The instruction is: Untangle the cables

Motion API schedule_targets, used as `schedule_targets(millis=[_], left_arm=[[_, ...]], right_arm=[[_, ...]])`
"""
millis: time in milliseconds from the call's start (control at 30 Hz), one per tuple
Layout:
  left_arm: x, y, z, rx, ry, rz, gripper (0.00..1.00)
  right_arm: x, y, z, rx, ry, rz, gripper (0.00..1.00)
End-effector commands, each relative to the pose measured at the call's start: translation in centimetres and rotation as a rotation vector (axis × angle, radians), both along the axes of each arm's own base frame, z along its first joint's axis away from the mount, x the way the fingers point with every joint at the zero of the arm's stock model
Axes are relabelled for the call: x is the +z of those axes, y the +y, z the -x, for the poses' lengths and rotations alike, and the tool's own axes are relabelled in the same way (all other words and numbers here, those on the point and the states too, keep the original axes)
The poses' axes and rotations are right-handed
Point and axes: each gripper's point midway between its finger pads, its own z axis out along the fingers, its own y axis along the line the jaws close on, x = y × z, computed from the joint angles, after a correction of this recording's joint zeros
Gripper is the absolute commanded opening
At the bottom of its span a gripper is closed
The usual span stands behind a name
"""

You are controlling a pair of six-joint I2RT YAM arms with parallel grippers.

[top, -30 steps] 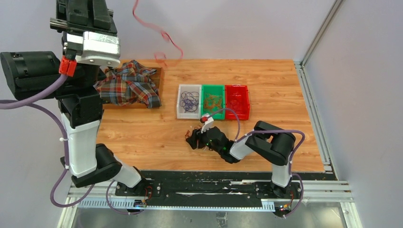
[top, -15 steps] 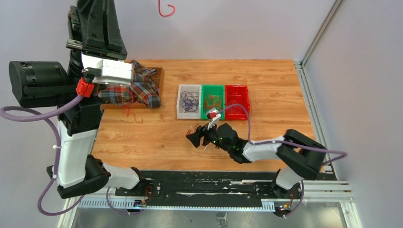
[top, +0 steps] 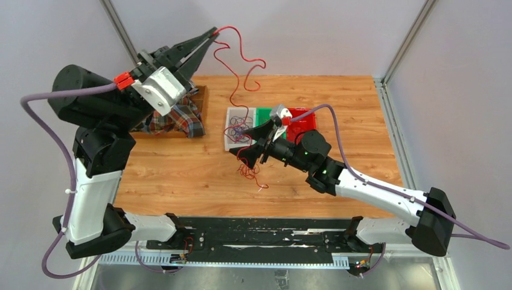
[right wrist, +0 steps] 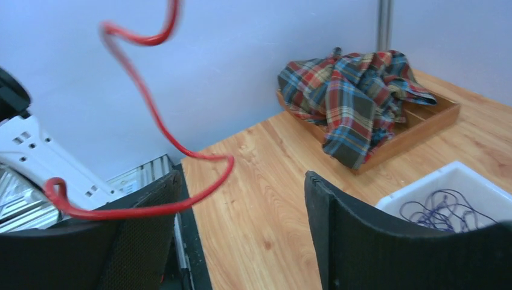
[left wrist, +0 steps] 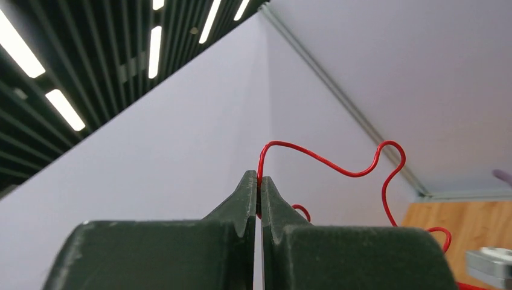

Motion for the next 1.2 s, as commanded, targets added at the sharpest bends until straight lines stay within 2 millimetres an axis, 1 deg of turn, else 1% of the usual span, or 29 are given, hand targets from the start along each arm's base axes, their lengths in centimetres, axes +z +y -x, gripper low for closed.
schedule_targets(millis=[0,67,167,233,333,400,500,533,567,600,667,800,933,1033,1133,1167], left_arm=[[-2.7,-2.8,0.1,-0.156,0.17,-0.014,0.0],[-3.4,-3.8,-0.6,-0.166,0.192,-0.029,0.01],[-4.3,-5.4,-1.8,-0.18,0.222,-0.046,0.0],[-4.7,-6.4,-2.4,-0.193,0.234,-0.052,0.0],[-5.3,-8.2,-3.6,-0.21,0.252,-0.049,0.0],[-5.9,-9.5,-4.6,-0.216,0.258,-0.054,0.0],[-7.4,-11.9,-6.8,-0.212,0.289,-0.071,0.0],[-7.8,-12.7,-7.4,-0.214,0.298,-0.074,0.0],[-8.2,-13.4,-8.0,-0.215,0.303,-0.078,0.0],[-8.5,-14.1,-8.6,-0.213,0.305,-0.079,0.0],[-9.1,-15.5,-10.0,-0.208,0.313,-0.075,0.0],[-9.0,-17.7,-12.4,-0.191,0.301,-0.054,0.0],[-9.4,-19.1,-14.6,-0.153,0.266,-0.043,0.0],[-10.5,-20.2,-15.6,-0.142,0.254,-0.064,0.0],[-11.9,-21.2,-16.7,-0.129,0.243,-0.092,0.0],[-12.1,-21.4,-17.1,-0.122,0.237,-0.092,0.0]], right_arm=[[0.8,-1.2,-2.6,-0.092,-0.001,0.011,0.72],[0.6,-2.7,-4.4,-0.183,0.014,0.015,0.7],[-0.9,-5.4,-6.7,-0.327,0.053,0.063,0.7],[-1.7,-7.6,-8.0,-0.421,0.068,0.067,0.7],[-2.5,-10.8,-9.2,-0.512,0.084,0.046,0.7],[-3.2,-13.0,-10.3,-0.605,0.092,0.073,0.69],[-5.0,-16.3,-12.0,-0.74,0.117,0.162,0.67],[-5.9,-17.3,-12.6,-0.784,0.133,0.203,0.68],[-7.2,-18.3,-13.0,-0.813,0.161,0.251,0.71],[-8.1,-18.9,-13.4,-0.816,0.181,0.276,0.73],[-10.1,-20.1,-13.9,-0.819,0.244,0.315,0.72],[-13.6,-22.7,-14.3,-0.909,0.337,0.378,0.73],[-16.2,-24.5,-14.6,-0.988,0.401,0.467,0.76],[-18.3,-25.7,-15.1,-1.036,0.445,0.529,0.78],[-19.9,-27.0,-15.5,-1.081,0.499,0.551,0.81],[-20.3,-27.3,-15.6,-1.09,0.517,0.554,0.82]])
